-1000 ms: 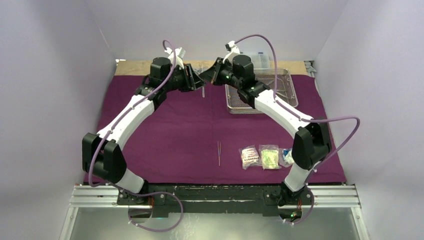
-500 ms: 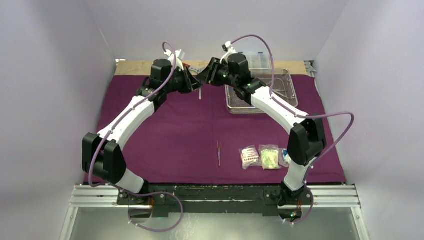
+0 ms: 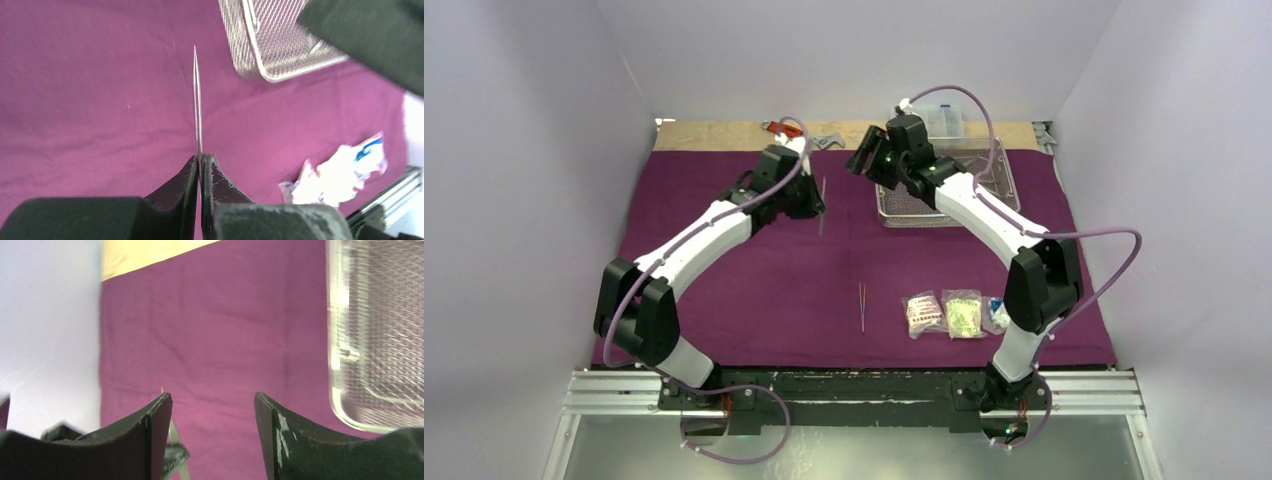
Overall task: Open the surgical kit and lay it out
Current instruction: Place the medical item in the surgical kit.
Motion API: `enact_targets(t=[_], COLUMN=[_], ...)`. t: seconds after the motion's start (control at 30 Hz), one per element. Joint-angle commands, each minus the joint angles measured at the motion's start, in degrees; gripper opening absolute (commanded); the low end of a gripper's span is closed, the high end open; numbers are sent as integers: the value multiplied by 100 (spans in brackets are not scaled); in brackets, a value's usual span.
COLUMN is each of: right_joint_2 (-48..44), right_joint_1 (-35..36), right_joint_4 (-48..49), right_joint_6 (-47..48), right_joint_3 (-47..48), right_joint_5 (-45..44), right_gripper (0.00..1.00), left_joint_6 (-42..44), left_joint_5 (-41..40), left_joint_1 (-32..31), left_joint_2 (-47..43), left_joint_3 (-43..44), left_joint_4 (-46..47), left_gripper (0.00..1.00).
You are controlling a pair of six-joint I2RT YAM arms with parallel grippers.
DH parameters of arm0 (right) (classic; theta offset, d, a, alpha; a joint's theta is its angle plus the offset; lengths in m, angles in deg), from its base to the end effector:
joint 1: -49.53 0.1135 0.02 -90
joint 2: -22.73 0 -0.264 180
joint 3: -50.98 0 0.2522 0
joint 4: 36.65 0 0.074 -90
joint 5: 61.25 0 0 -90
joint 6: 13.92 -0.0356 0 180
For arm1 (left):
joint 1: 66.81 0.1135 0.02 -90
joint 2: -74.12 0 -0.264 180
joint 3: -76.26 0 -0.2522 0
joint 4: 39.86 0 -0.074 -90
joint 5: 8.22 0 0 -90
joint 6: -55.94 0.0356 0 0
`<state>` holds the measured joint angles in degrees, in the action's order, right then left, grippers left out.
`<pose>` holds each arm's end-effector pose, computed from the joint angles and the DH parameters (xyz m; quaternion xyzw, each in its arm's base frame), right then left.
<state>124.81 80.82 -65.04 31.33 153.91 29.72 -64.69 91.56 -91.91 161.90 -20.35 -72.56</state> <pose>0.3625 0.2210 0.3247 0.0958 0.8497 0.3250 0.4040 0.3128 -0.1532 0.2922 -0.0051 0.8928 -0.2749 0.3567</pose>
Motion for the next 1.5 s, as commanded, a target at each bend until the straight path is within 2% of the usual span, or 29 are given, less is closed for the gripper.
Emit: enact_targets(t=[0.0, 0.23, 0.63, 1.07, 1.13, 1.2, 1.47], right_joint_2=[-742, -1866, -3537, -3678, -3695, -3688, -3859], right_joint_1=[-271, -421, -437, -435, -432, -435, -439], right_joint_4=[-1049, -1893, -2447, -2389, -2312, -2303, -2334], right_joint_6=[-546, -1021, -1062, -1062, -1406, -1344, -1186], right_joint_3=[-500, -1654, -3145, -3455, -3507, -3521, -3632], right_joint_5=[-1049, -2019, -2207, -1953, -1863, -1755, -1591], right_gripper=[64, 64, 63, 63, 65, 65, 65], left_joint_6=[-83, -921, -2050, -2584, -2624, -2699, -2818], left_joint_5=[-1197, -1474, -1718, -1942, -1945, -1953, -2130], left_joint_1=[-790, -1279, -2145, -2585, -2626, -2638, -2675], left_joint_2=[215, 165, 169, 675, 788, 811, 662], left_joint_3=[-131, -766, -1621, -1637, -1628, -1663, -1674], left_joint_4=[-907, -843, -427, -422, -492, -561, -843], left_gripper=[0, 0, 0, 0, 0, 0, 18])
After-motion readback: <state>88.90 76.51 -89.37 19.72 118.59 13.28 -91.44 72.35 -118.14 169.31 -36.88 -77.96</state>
